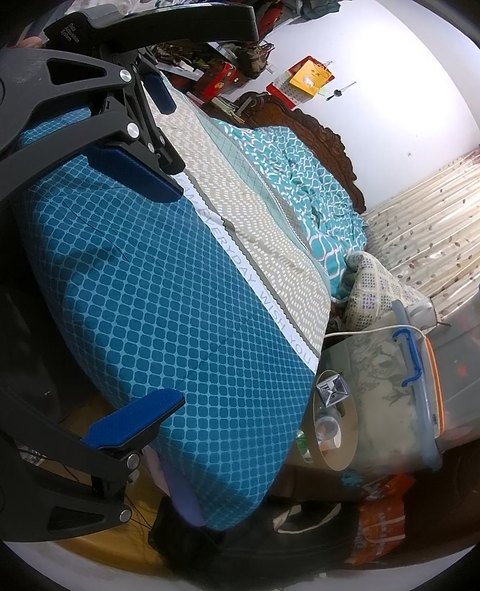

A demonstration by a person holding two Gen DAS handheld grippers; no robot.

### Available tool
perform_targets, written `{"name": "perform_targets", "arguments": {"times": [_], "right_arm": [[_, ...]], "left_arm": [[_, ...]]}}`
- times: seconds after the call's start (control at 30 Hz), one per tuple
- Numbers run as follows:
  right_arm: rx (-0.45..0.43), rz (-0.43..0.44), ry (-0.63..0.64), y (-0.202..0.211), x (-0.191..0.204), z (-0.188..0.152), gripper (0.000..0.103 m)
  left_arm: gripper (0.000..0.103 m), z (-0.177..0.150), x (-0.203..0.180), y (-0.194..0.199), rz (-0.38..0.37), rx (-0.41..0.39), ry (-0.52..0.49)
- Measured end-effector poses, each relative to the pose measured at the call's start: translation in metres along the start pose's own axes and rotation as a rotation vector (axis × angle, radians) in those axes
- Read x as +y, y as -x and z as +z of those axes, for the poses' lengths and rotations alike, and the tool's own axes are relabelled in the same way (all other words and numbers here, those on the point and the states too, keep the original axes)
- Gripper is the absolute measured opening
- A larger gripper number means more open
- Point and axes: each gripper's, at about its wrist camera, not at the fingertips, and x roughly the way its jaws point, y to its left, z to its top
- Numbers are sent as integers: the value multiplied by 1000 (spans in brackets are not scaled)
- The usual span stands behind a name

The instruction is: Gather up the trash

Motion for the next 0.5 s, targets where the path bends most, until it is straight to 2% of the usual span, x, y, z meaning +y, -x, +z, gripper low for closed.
{"name": "perform_targets", "arguments": {"times": [0.5], "right_arm": [[0, 1, -2, 0, -1, 0, 100]], "left_arm": [[94, 1, -5, 1, 11, -10, -17]]}}
